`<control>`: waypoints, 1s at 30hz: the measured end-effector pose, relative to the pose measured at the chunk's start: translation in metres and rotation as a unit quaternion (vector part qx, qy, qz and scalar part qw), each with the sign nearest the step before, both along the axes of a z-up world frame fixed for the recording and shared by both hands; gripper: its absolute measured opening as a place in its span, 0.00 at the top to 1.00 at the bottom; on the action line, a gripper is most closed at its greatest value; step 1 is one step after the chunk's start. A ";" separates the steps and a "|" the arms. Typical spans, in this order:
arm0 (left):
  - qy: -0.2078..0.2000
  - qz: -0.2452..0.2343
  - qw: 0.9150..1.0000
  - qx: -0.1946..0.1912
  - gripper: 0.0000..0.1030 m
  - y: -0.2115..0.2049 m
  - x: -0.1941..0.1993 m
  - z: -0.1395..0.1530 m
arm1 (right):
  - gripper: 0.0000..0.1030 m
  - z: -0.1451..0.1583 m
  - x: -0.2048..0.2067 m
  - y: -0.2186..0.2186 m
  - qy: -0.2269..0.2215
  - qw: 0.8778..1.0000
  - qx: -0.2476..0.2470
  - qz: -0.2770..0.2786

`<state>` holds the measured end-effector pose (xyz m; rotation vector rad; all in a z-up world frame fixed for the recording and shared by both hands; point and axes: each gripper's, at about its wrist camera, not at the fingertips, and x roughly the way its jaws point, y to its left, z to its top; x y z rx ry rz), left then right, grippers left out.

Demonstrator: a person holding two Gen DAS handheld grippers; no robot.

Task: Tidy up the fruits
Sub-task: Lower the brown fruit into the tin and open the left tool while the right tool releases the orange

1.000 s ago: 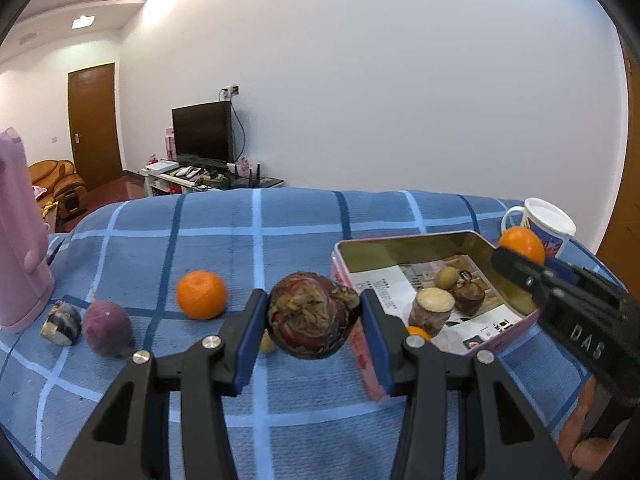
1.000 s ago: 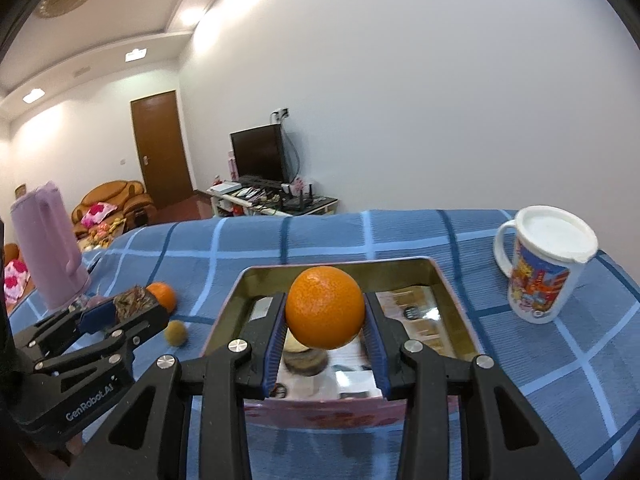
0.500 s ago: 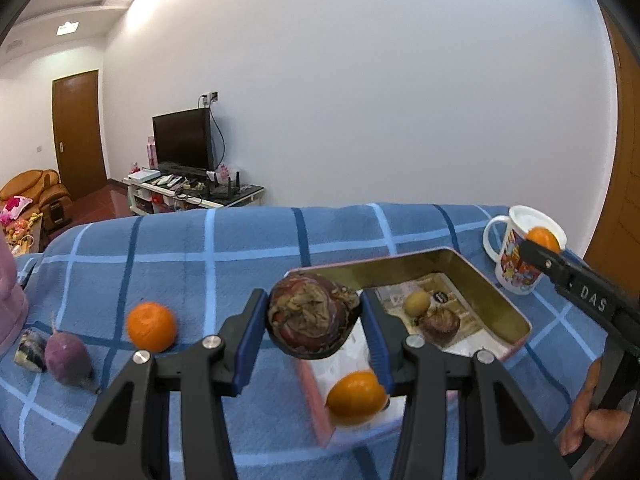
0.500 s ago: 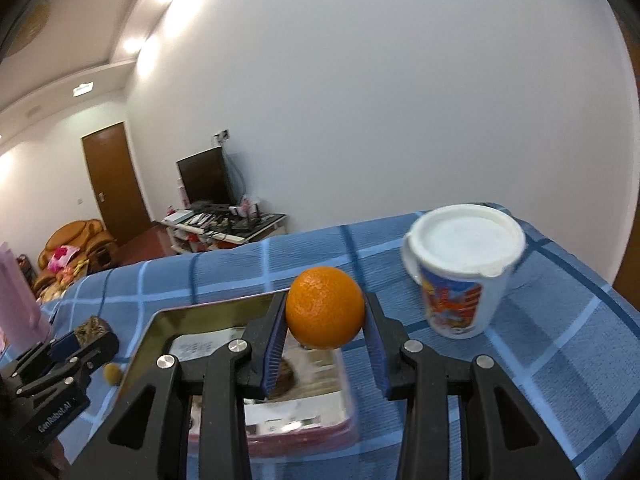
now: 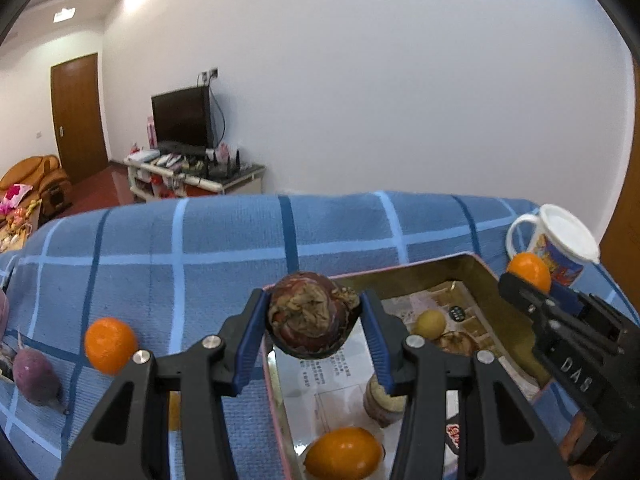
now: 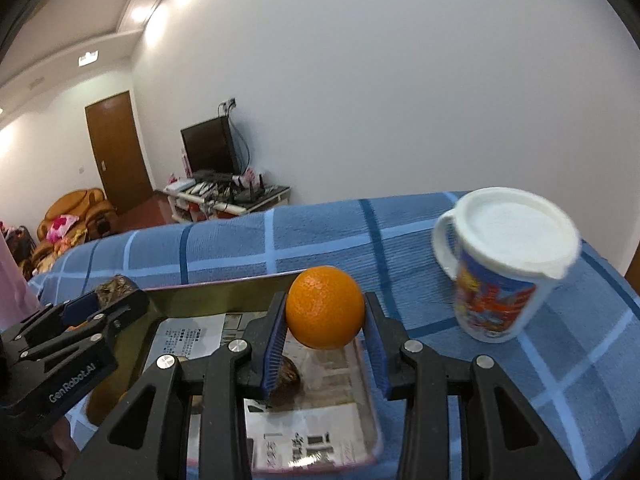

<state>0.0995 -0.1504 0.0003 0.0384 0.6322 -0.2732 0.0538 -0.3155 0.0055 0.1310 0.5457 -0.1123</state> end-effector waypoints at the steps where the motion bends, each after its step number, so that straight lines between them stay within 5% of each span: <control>1: 0.003 0.001 1.000 0.006 0.52 -0.003 0.002 -0.003 | 0.62 -0.002 0.006 0.002 0.008 1.000 -0.001 0.003; 19: 0.028 0.002 0.998 0.052 0.51 -0.021 0.012 -0.013 | 0.61 -0.021 0.040 0.008 0.073 0.996 0.020 0.055; 21: 0.020 0.001 0.999 0.044 0.46 -0.020 0.009 -0.010 | 0.51 -0.021 0.039 0.009 0.071 0.996 0.020 0.051; 30: -0.023 0.038 0.998 0.044 0.14 -0.010 -0.002 0.002 | 0.44 -0.009 0.020 0.001 0.020 0.998 0.046 0.028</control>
